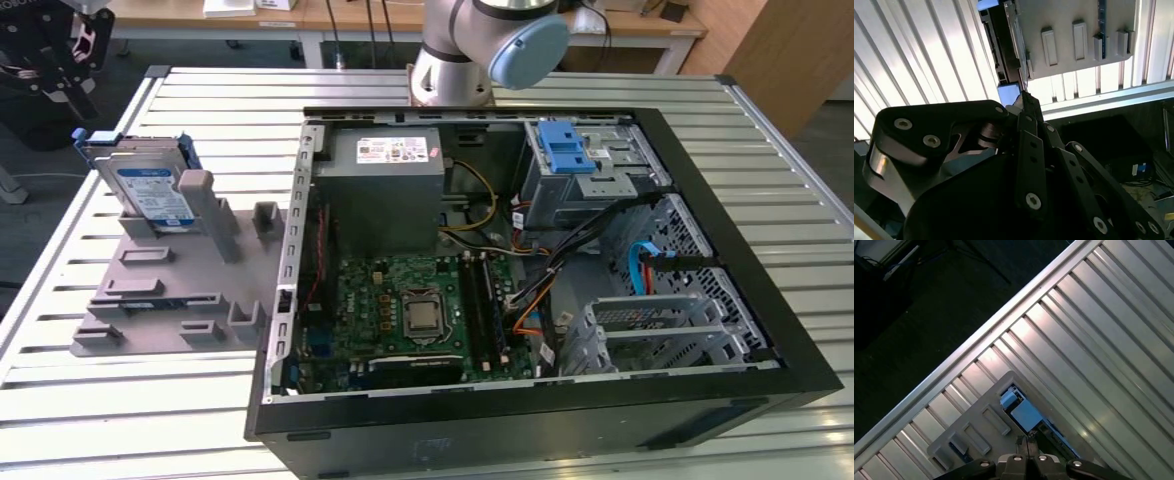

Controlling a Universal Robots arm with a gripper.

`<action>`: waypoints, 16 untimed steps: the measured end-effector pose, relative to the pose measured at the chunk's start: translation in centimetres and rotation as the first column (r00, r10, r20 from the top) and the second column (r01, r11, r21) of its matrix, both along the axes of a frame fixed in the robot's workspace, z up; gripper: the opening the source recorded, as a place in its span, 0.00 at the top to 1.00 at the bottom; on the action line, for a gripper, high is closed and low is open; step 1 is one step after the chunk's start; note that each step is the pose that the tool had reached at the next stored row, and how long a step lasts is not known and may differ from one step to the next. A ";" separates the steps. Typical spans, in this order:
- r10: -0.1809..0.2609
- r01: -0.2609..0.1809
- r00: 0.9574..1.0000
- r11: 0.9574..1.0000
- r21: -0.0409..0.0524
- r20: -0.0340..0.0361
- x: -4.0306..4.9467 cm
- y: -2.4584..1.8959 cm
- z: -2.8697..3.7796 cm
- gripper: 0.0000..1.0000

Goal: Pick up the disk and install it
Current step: 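Pick up the disk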

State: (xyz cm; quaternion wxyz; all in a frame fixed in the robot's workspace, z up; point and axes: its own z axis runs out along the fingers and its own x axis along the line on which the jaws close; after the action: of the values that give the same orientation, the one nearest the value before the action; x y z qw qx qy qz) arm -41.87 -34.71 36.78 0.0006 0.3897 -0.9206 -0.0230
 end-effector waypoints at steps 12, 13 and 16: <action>0.079 -0.079 0.997 0.997 0.000 0.000 -0.07 0.00 0.00 0.89; 0.085 -0.085 0.996 0.996 0.000 0.000 -0.08 0.00 0.00 0.89; 0.104 -0.104 0.995 0.995 0.000 0.000 -0.09 0.00 0.00 0.89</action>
State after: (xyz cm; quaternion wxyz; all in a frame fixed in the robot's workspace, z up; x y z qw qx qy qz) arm -41.96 -34.71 36.78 0.0018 0.4371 -0.8991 -0.0229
